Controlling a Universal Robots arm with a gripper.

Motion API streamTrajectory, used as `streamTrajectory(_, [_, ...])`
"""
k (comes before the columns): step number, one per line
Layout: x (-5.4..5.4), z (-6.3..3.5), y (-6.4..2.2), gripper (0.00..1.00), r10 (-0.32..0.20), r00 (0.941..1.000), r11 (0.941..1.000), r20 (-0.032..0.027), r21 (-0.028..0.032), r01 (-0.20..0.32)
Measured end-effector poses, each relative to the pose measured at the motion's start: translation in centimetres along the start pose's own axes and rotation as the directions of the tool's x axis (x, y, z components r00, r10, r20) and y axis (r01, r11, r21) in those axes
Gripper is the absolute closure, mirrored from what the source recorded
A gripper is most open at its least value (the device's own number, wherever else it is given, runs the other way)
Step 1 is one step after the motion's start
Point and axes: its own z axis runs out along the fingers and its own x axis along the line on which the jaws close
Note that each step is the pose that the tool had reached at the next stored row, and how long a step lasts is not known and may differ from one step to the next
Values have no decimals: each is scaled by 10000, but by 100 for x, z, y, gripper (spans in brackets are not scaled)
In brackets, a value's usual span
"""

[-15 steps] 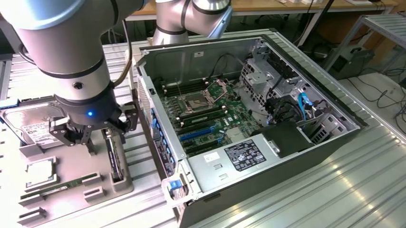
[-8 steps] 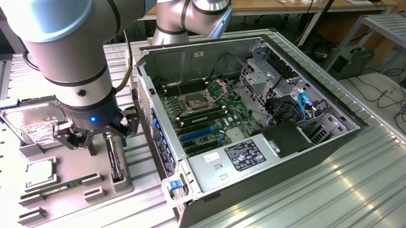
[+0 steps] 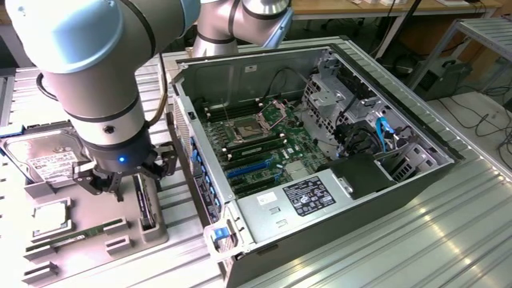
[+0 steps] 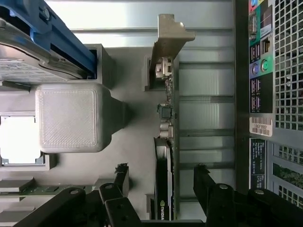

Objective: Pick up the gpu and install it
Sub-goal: 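Pick up the gpu and move the gpu toward the slot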

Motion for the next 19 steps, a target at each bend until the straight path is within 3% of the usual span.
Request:
streamTrajectory(10, [-2, 168, -7, 34, 0, 10000, 10000, -5, 0, 0])
streamTrajectory(19, [-1, 175, 46, 34, 0, 10000, 10000, -6, 0, 0])
